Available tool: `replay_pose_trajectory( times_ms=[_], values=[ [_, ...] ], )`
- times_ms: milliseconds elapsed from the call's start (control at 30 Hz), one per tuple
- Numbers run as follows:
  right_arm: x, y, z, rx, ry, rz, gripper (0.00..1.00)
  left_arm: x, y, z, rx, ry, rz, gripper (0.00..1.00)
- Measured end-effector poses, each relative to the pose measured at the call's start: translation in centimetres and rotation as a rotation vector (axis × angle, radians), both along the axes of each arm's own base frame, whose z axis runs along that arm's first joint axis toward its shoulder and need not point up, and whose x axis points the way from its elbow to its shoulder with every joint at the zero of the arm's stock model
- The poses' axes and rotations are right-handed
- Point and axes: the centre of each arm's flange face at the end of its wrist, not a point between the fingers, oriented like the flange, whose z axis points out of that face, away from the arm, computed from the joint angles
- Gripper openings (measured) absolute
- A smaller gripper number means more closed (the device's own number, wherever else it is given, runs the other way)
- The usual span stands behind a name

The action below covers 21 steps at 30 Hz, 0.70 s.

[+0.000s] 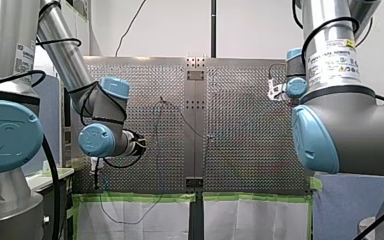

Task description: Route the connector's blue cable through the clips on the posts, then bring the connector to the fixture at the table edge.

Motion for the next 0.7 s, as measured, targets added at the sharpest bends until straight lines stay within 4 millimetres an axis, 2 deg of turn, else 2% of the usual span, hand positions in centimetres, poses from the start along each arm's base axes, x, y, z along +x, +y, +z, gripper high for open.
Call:
replay_pose_trajectory(
  times_ms=[267,700],
  values=[
    [-1.3,-1.0,-1.7,0.022,0.016,0.034,0.00,0.0,0.0,0.0,0.002,0.000,0.002,0.98],
    [-3.7,-2.1,-2.3,0.018,0.021,0.082,0.00,0.0,0.0,0.0,0.007,0.001,0.002,0.98]
  ],
)
